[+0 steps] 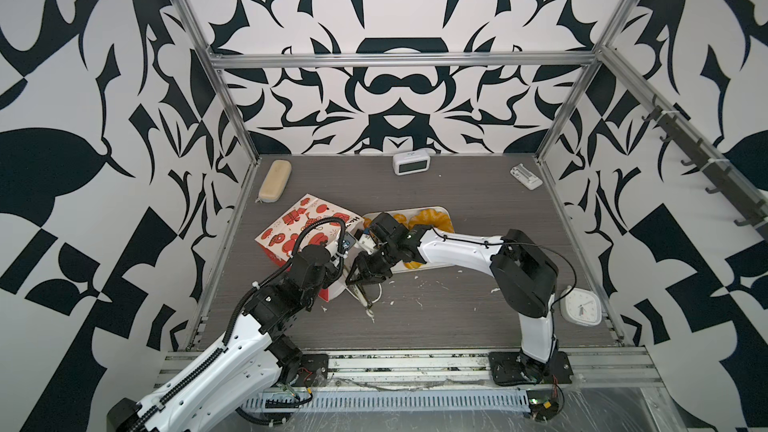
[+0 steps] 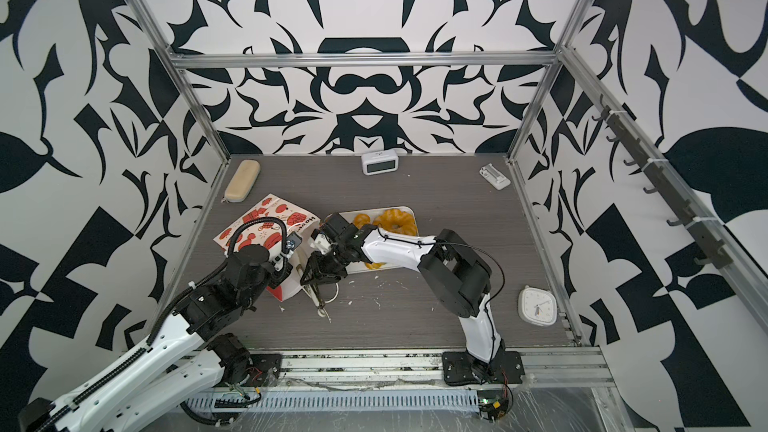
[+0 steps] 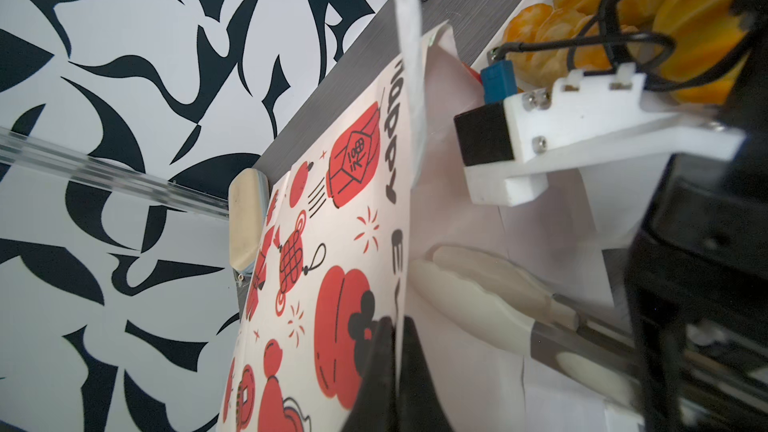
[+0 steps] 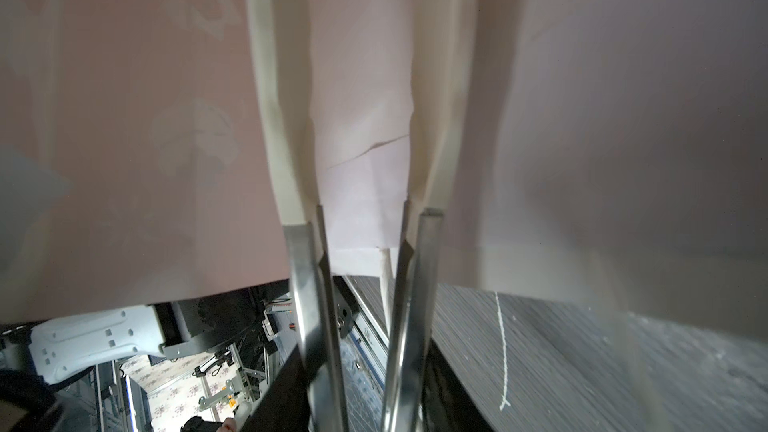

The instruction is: Take the fake bread out of the paper bag

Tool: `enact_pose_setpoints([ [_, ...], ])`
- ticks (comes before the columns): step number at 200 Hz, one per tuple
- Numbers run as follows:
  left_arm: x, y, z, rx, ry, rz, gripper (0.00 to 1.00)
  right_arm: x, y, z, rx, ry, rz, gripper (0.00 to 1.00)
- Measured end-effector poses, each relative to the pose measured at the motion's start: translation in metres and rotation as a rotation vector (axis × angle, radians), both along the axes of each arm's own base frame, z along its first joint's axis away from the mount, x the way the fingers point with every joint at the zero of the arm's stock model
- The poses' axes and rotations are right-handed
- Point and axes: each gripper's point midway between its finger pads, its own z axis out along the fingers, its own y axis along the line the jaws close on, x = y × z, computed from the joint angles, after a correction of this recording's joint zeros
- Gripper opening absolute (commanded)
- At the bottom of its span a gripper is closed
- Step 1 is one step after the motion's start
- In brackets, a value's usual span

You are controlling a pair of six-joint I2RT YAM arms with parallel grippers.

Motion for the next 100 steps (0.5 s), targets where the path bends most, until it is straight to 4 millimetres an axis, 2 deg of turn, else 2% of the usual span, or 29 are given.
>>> enact_pose_setpoints([
  [30, 0.003, -0.002, 0.002, -0.009, -0.008, 0.004, 0.00, 0.008, 0.005, 0.002, 0.016, -0.016, -0.035, 0.42],
  [57, 0.008, -0.004, -0.007, 0.008, 0.012, 0.017, 0.00, 0.007, 0.008, -0.001, 0.021, -0.030, -0.050, 0.42],
  [76, 0.009, -0.005, -0.012, 0.018, 0.029, 0.019, 0.00, 0.001, 0.005, -0.013, 0.000, -0.029, -0.061, 0.41],
  [100, 0.011, -0.006, -0.011, 0.011, 0.025, 0.022, 0.00, -0.016, 0.002, -0.026, -0.039, -0.023, -0.053, 0.41],
])
